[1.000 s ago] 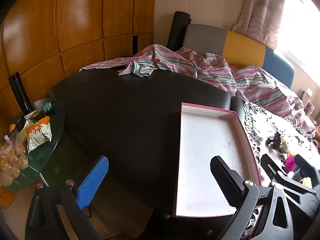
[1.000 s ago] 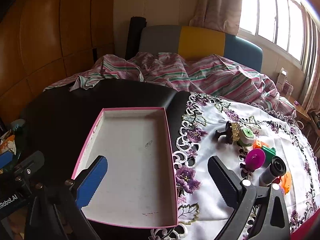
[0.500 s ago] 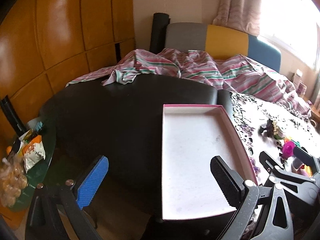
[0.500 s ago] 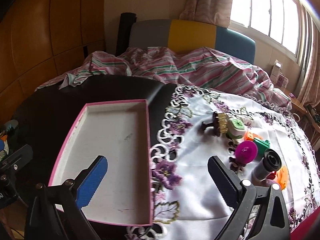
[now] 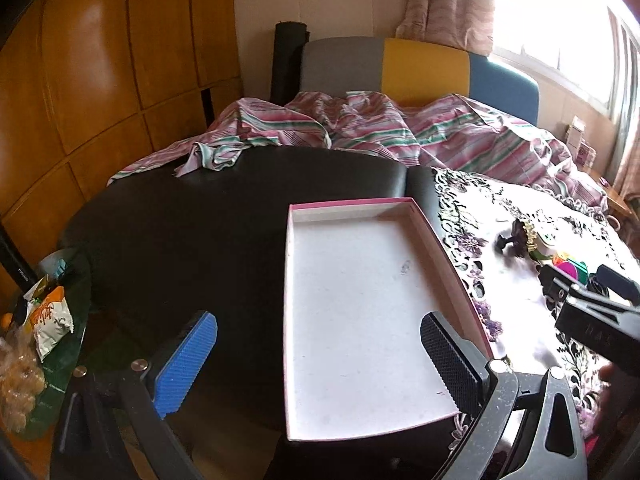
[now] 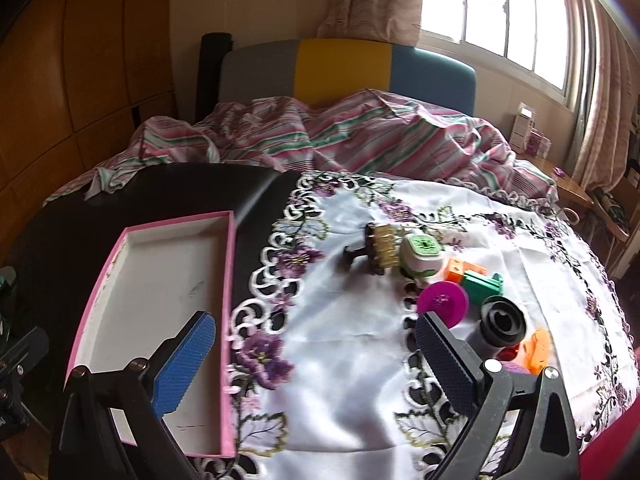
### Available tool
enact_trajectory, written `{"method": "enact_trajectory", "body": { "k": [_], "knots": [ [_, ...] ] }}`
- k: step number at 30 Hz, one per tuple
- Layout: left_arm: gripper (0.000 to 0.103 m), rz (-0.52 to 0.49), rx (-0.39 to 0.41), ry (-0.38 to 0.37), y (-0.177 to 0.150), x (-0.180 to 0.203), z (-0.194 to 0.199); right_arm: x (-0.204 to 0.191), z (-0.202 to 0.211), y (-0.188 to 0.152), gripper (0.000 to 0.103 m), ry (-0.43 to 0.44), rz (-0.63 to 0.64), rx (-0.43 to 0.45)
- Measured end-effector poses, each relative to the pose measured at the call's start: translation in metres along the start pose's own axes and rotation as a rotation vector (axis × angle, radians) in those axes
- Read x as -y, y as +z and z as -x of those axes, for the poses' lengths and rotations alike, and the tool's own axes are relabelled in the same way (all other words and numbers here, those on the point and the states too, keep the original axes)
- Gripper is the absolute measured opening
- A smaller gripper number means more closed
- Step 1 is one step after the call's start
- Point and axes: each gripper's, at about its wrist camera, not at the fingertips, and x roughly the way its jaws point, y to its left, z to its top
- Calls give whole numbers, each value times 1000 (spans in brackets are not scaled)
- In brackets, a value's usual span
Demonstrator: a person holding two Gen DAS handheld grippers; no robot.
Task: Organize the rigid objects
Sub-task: 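Move both tools from the tray toward the toys on the tablecloth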
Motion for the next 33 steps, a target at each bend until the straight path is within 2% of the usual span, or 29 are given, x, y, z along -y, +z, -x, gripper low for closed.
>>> {"method": "enact_trajectory", "body": {
  "k": [7, 12, 17, 21, 24, 26, 30, 33],
  "knots": [
    [103, -38, -31, -38, 1, 14, -8, 38, -4, 11, 102, 28, -79, -26],
    [103, -83, -59, -162, 5, 33, -18, 96, -4, 31, 103, 61, -209, -11],
    [103, -142, -71, -249, 22, 62, -28, 166, -23, 41, 103, -39, -329, -20],
    [103, -168, -114, -315, 37, 87, -43, 209, -42, 32, 103, -72, -393, -13],
    [103, -203, -121, -303, 47, 112, -55, 228, -48, 20, 103, -75, -434, -7],
    [103, -224, -133, -313, 55, 128, -64, 239, -49, 14, 103, -38, -494, -16],
    [103, -248, -166, -355, 70, 164, -85, 243, -41, 14, 103, -23, -516, 21],
    [102, -283, -178, -374, 78, 194, -103, 244, -43, 14, 103, 6, -534, 14]
  ]
}}
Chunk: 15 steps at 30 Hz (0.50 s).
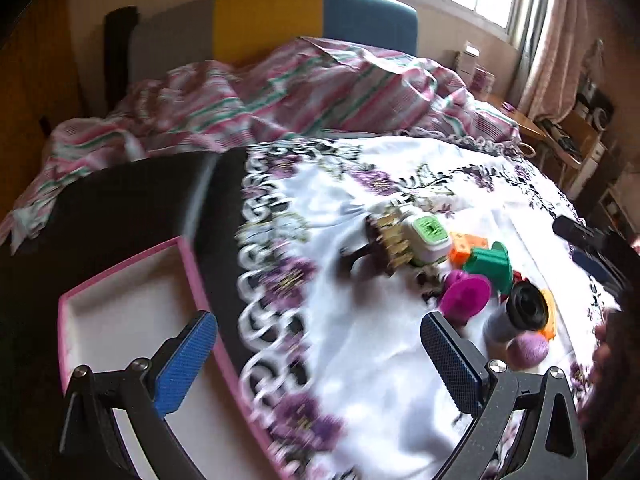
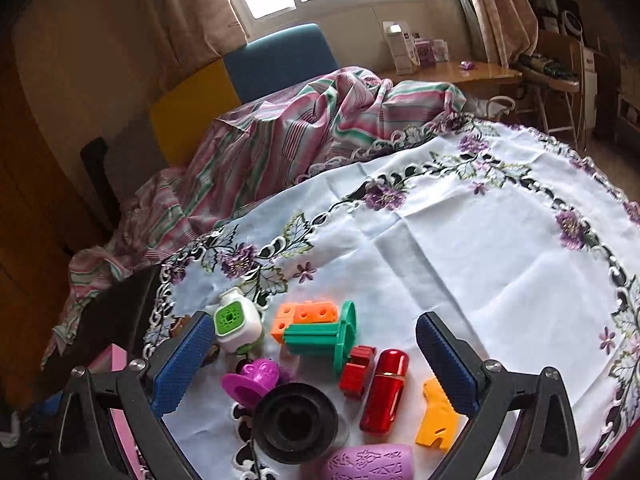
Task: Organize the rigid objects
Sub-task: 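Move both tools from the tray toward the toys on the tablecloth, then grasp the brown claw clip with left tool while right tool grasps white-green plug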
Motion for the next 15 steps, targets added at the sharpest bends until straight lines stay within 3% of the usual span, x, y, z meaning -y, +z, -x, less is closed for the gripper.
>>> {"method": "enact_trajectory", "body": {
  "k": [6, 8, 15],
  "knots": [
    [100, -59, 4, -4, 28, 27, -41, -2, -3, 1, 103, 15, 1, -15],
    [90, -93, 2, 7, 35, 36, -54, -2, -4, 1, 103, 16, 6, -19],
    [87, -92, -44, 9, 52, 48, -94, -6, -4, 1, 103, 21, 27, -20]
  ]
}}
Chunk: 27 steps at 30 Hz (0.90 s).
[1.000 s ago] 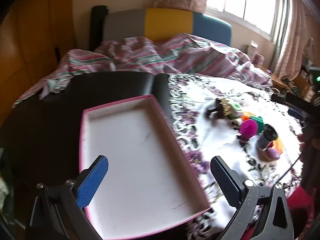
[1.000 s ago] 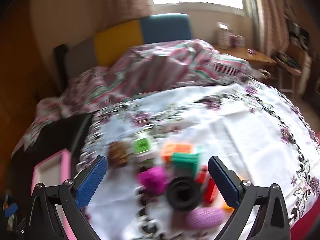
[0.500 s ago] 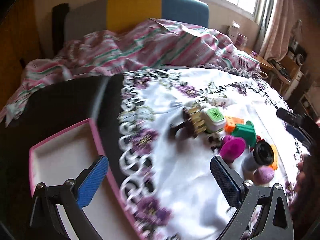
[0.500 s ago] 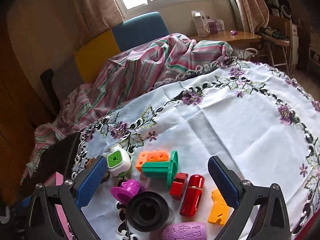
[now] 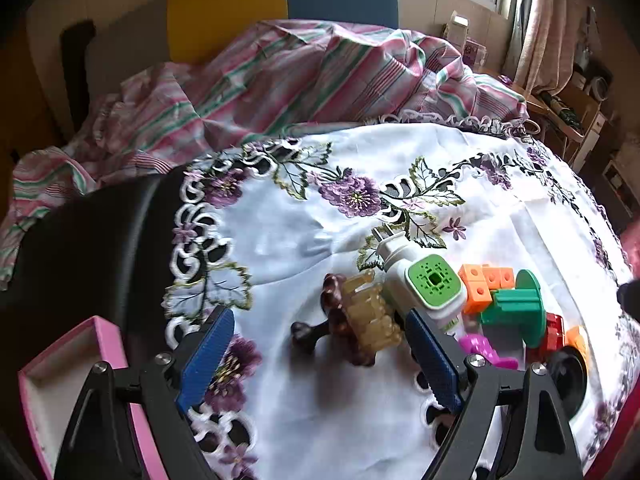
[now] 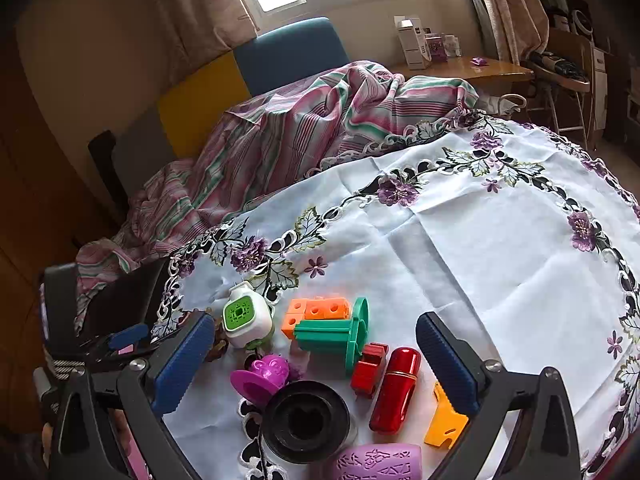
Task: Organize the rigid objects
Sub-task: 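Grasp the brown claw clip with left tool while right tool grasps white-green plug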
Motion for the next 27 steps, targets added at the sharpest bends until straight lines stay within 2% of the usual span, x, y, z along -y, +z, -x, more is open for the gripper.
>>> {"method": "enact_trajectory", "body": {
  "k": [1, 2, 3, 4, 5, 7, 14, 18, 24, 27],
  "knots": [
    [81, 0, -6, -5, 2, 1, -5, 0, 0, 0, 103, -1, 2, -1],
    [65, -7, -8, -1, 3, 3, -9, -1, -1, 0, 103, -4, 5, -2],
    [54, -15, -10, -2, 4, 4, -12, -1, -1, 0, 103, -7, 8, -1],
    [38, -15, -25, -29, 4, 4, -18, -2, 0, 0, 103, -12, 13, 1],
    [35, 0, -47, -70, 3, 3, -24, -2, 0, 0, 103, -13, 14, 4],
    [35, 46, -50, -105, 2, -2, -26, -2, 1, 0, 99, -16, 17, 11],
    [35, 59, -11, -137, -12, -13, 1, -6, -2, -2, 96, -10, 37, -10],
    [35, 86, 22, -165, -23, -27, 32, -19, -9, -8, 96, 28, 89, -69],
    [35, 103, 90, -164, -47, -51, 80, -73, -28, -8, 96, 101, 275, -172],
    [35, 145, 99, -166, -59, -69, 96, -94, -58, -3, 96, 75, 357, -254]
  ]
}}
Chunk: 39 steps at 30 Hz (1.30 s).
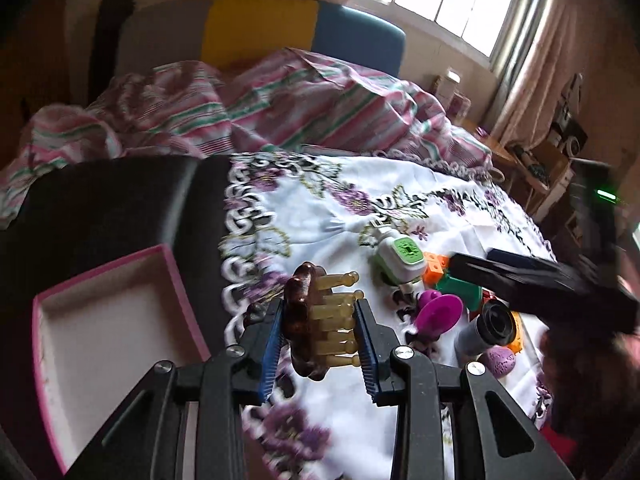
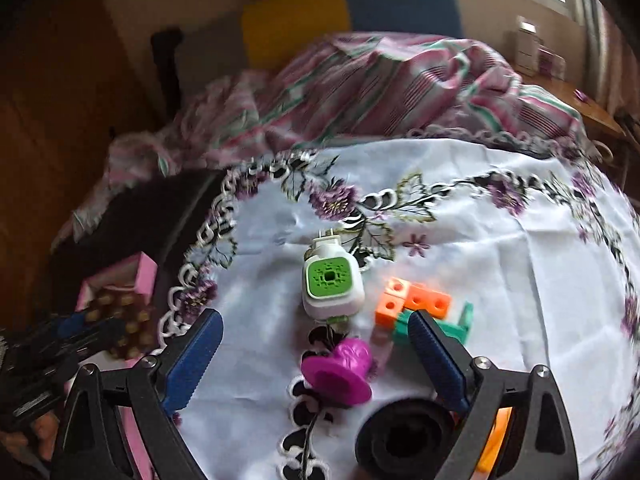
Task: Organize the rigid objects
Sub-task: 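Grasp the brown claw clip with left tool while right tool grasps white-green plug, then carry the claw clip into the pink tray and open the left tool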
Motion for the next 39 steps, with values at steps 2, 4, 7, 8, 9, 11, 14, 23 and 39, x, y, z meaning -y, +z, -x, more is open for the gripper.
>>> {"method": "enact_trajectory", "body": {
  "k": [2, 4, 7, 8, 9, 11, 14, 23, 39],
  "knots": [
    [35, 34, 12, 7, -6, -15, 13, -5, -25, 13, 96, -30, 34, -73],
    [35, 67, 20, 12, -11, -30, 26, -9, -46, 24, 96, -66, 53, -123],
    [35, 124, 35, 34, -23, -57, 45, -11, -81, 36, 94, -140, 84, -221],
    [35, 143, 39, 49, -26, -66, 51, -10, -90, 37, 92, -156, 81, -246],
    [35, 159, 44, 59, -30, -75, 56, -9, -99, 37, 87, -166, 83, -277],
    [35, 192, 47, 79, -38, -91, 64, -7, -116, 34, 62, -198, 88, -340],
    [35, 226, 49, 106, -51, -109, 74, -4, -115, 33, 53, -198, 61, -322],
    [35, 322, 69, 120, -82, -141, 102, -54, -48, 16, 53, -55, 127, -169],
    [35, 350, 73, 148, -88, -173, 116, -107, -59, -78, 53, -28, 278, -196]
  ]
}}
